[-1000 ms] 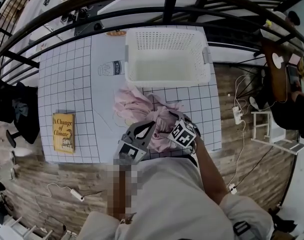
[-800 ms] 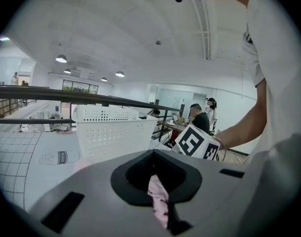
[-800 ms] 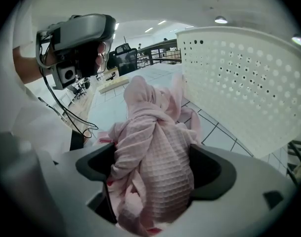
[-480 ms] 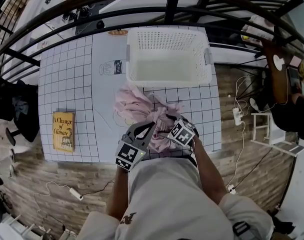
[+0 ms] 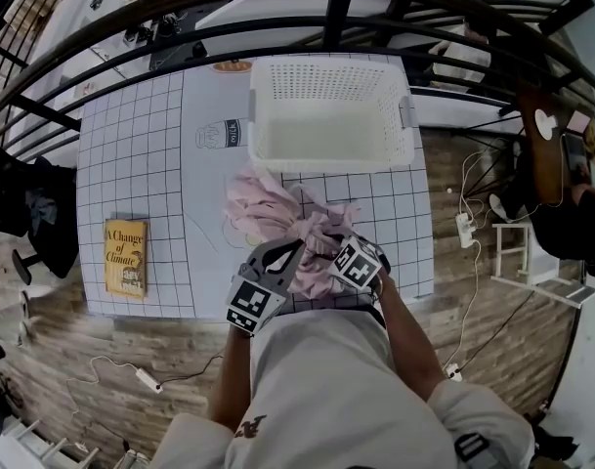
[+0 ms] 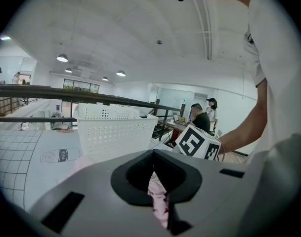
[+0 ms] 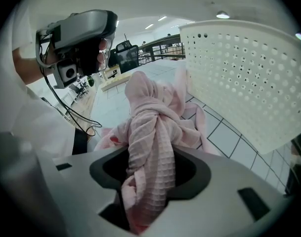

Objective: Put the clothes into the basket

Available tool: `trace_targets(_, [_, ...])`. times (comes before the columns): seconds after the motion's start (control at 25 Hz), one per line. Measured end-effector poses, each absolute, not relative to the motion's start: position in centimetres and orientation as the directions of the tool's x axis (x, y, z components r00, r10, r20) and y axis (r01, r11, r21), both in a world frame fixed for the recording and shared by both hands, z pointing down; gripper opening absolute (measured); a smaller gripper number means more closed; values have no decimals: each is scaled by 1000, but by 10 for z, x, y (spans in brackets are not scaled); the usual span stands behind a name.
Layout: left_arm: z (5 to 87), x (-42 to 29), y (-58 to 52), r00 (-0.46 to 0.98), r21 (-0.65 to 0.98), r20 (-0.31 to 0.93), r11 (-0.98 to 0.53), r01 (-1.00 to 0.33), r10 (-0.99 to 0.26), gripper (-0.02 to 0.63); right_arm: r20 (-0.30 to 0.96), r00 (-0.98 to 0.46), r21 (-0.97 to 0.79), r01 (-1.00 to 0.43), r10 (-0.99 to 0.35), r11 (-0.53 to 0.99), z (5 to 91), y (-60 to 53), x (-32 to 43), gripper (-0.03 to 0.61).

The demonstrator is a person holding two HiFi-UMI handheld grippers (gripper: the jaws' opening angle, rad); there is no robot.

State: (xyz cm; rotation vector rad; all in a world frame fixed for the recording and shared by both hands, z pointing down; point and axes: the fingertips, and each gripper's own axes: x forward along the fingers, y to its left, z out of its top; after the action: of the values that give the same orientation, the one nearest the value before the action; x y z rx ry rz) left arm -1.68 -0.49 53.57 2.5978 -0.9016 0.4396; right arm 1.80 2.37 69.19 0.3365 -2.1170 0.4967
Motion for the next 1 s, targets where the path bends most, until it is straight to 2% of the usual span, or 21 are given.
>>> trace_targets(0.28, [534,-23,-7,739,224,396,-723,-654,-545,2,813,-577,-225,-434,-77,872,684,24,17,202])
trace_targets(1.0, [512,-29,-4,733,197,362,-721,-665,-576,2,714,-678,-220,-453,-173,864,638,17,3,199])
